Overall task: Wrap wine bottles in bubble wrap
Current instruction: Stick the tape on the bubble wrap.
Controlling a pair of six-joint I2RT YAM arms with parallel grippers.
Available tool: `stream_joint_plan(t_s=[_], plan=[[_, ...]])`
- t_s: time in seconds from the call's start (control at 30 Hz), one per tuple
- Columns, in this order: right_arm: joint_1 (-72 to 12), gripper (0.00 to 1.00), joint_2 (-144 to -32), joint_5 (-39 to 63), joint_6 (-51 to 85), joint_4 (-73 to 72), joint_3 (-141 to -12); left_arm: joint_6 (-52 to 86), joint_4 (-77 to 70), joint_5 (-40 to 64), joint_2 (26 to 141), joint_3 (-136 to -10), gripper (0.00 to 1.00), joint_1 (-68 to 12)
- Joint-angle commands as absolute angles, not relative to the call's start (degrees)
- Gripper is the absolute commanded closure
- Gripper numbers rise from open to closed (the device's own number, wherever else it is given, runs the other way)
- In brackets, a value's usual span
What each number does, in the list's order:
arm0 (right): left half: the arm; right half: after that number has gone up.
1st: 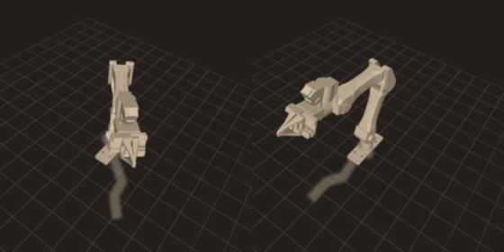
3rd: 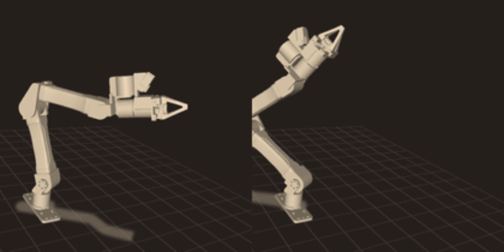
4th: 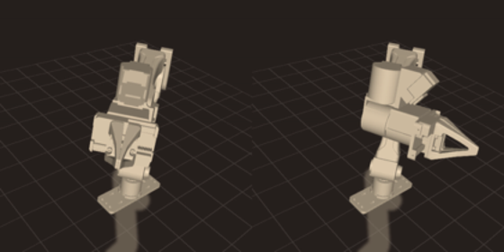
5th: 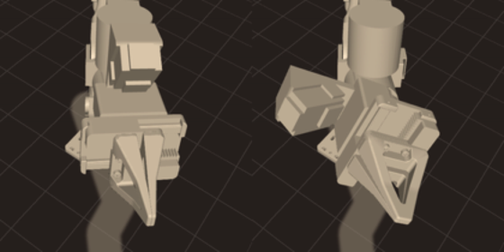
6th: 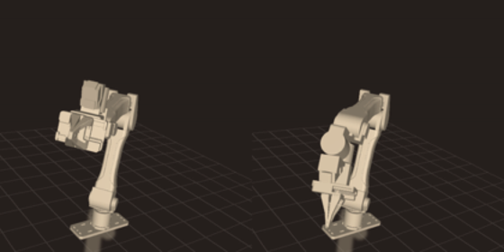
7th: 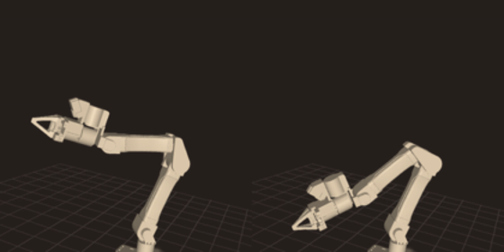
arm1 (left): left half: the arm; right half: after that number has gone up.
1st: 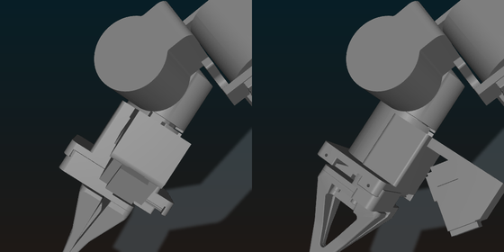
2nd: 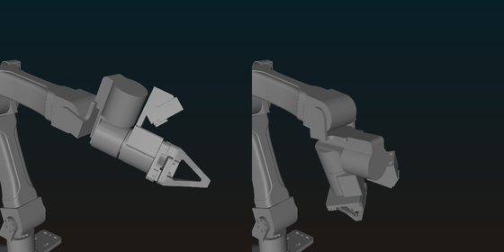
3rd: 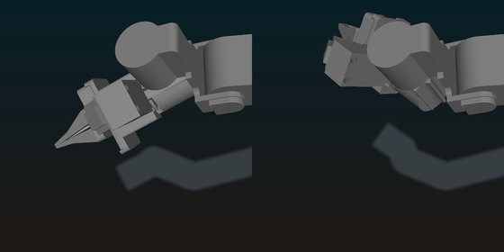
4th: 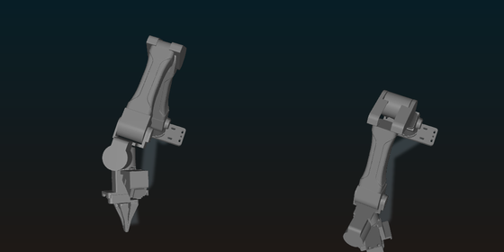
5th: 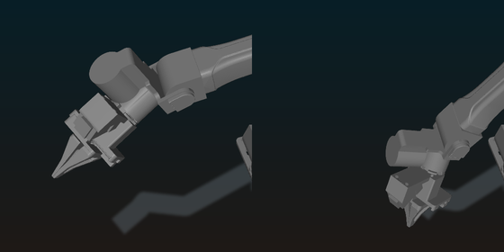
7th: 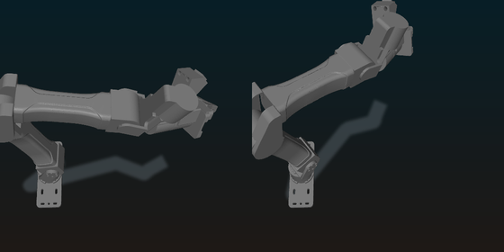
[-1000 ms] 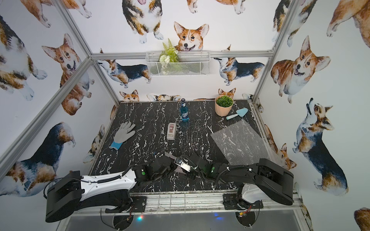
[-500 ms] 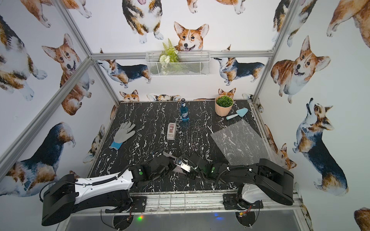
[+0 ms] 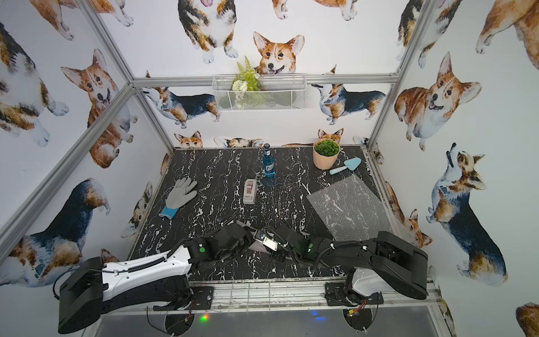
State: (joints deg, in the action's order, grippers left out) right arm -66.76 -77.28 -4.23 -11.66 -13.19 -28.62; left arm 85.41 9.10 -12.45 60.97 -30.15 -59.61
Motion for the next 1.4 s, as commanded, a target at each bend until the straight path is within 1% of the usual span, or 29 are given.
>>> stream_joint_plan(t_s=[0.0, 0.13, 0.23, 0.4, 0.5, 0.73, 0.87, 1.0, 1.07, 1.17, 1.37], plan=[[-67.0, 0.71, -78.1, -1.4, -12.4, -4.7, -28.3, 81.4, 10.7, -12.5, 59.3, -32.7, 0.43, -58.2], [-67.0, 0.71, -78.1, -1.2, -12.6, -4.8, -28.3, 76.2, 10.3, -7.4, 62.2, -36.8, 0.47, -57.6], [-67.0, 0.72, -77.6, -1.3, -12.7, -4.8, -28.2, 75.2, 11.6, -4.8, 64.6, -39.0, 0.5, -56.7], [-67.0, 0.71, -77.1, -1.0, -13.0, -5.6, -27.7, 75.0, 7.7, -0.9, 66.3, -39.1, 0.55, -55.2], [-67.0, 0.71, -77.1, -1.0, -13.6, -5.5, -27.6, 74.0, 6.1, 2.9, 67.3, -39.3, 0.61, -52.7], [-67.0, 0.72, -77.2, -1.4, -13.7, -5.6, -28.0, 70.0, 13.1, 7.1, 62.2, -40.4, 0.61, -45.0], [-67.0, 0.72, -77.3, -2.0, -14.3, -5.3, -28.0, 69.6, 14.9, 8.4, 62.1, -41.4, 0.58, -43.4], [-67.1, 0.72, -77.5, -2.3, -14.9, -4.9, -28.0, 73.6, 13.9, 7.4, 64.0, -42.1, 0.57, -43.3], [-67.2, 0.74, -77.7, -2.5, -15.0, -5.1, -27.8, 76.5, 10.1, 8.7, 65.4, -41.9, 0.57, -43.4], [-67.7, 0.74, -78.1, -3.0, -15.4, -5.1, -27.7, 77.6, 9.8, 10.0, 67.4, -44.5, 0.57, -43.9], [-69.0, 0.74, -78.1, -4.8, -16.0, -5.5, -27.3, 81.4, 9.4, 10.6, 69.6, -43.3, 0.62, -46.7]])
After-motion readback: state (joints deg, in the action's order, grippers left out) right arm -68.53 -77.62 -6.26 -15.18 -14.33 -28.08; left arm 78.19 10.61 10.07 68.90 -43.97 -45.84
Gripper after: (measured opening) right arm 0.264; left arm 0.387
